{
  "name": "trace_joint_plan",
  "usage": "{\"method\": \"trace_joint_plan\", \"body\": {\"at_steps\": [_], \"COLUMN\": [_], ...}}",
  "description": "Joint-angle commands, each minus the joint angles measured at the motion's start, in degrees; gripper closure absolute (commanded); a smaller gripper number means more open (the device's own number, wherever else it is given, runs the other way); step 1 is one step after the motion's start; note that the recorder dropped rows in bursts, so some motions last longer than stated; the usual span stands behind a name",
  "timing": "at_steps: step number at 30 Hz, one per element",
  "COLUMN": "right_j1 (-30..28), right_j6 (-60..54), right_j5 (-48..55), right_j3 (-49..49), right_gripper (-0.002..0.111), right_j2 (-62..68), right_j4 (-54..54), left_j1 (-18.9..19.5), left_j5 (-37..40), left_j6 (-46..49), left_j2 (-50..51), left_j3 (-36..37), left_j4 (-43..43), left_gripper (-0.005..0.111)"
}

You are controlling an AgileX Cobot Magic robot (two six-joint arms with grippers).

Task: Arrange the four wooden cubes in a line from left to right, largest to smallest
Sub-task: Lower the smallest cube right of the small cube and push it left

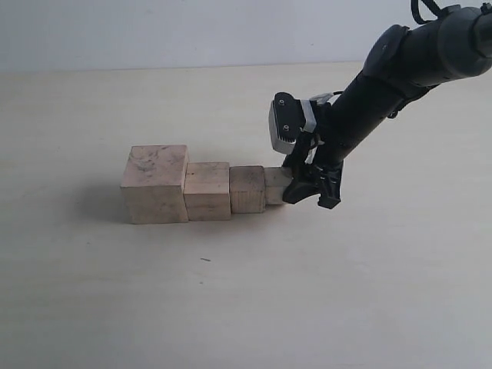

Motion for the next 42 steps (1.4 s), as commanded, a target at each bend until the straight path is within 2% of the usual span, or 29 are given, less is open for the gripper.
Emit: {"method": "trace_joint_plan", "body": {"at_steps": [1, 8, 20, 28, 38, 42], "right_j1": [-0.21, -0.21, -0.21, -0.21, -0.21, -0.21], "right_j6": [1.49, 3.21, 6.91, 0.79, 0.31, 3.81], "right_j5": [-0.87, -1.0, 0.3, 4.59, 3.4, 1.76], "right_j3": [0.04, 0.04, 0.04, 0.04, 0.04, 0.04], "right_gripper": [0.055, 0.046, 0.046, 0.046, 0.046, 0.046], "right_j2": [-0.08, -0.08, -1.37, -1.26, -1.64, -3.37], "right_j4": [1.28, 2.78, 1.28, 5.16, 4.49, 2.26], "left_j1": [-0.33, -0.33, -0.33, -0.33, -0.33, -0.33], "left_j5": [-0.29, -0.29, -0.29, -0.29, -0.29, -0.29], "left_j6": [0.0, 0.0, 0.0, 0.0, 0.0, 0.0], "left_j2": [-0.21, -0.21, -0.21, -0.21, -0.21, -0.21], "left_j3": [0.19, 0.19, 0.19, 0.19, 0.19, 0.19], "left_j4": [-0.29, -0.29, -0.29, -0.29, -0.29, -0.29], "left_gripper": [0.107, 0.107, 0.107, 0.107, 0.107, 0.107]}}
